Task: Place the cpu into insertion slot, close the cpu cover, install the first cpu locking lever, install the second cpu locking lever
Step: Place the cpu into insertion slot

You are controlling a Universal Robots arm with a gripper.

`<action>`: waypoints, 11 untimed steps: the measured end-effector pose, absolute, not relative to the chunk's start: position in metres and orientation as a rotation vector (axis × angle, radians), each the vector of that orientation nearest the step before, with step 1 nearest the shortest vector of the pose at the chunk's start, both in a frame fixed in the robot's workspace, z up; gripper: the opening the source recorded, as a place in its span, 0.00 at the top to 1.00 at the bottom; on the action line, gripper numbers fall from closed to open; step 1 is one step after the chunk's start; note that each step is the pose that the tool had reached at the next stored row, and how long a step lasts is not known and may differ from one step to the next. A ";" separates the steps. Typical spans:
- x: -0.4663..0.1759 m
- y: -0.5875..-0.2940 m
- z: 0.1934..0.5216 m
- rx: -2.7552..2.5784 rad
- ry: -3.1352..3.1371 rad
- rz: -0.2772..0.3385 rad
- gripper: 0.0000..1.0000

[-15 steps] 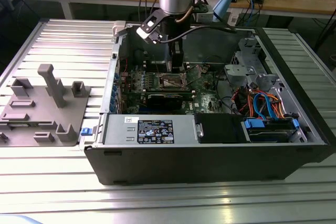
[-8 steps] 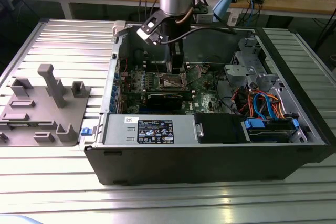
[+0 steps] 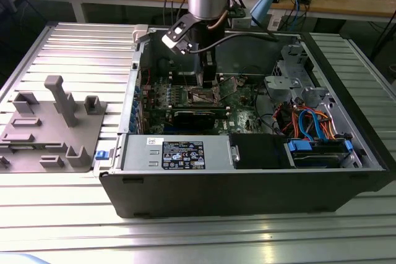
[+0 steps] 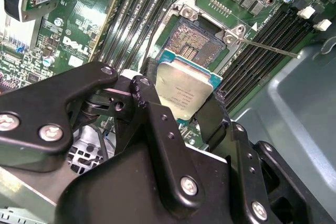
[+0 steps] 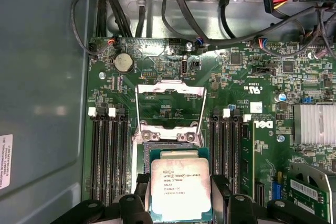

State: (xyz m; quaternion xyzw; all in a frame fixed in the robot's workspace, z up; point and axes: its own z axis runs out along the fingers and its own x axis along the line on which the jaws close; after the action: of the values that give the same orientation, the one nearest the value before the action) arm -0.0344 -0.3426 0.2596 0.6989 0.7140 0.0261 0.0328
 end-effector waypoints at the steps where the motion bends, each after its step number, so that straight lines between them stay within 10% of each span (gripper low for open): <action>1: -0.034 -0.343 0.259 2.151 2.197 0.080 0.45; 11: -0.034 -0.343 0.256 2.151 2.197 0.081 0.45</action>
State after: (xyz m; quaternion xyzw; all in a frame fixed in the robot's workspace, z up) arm -0.0343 -0.3426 0.2557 0.6989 0.7140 0.0262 0.0328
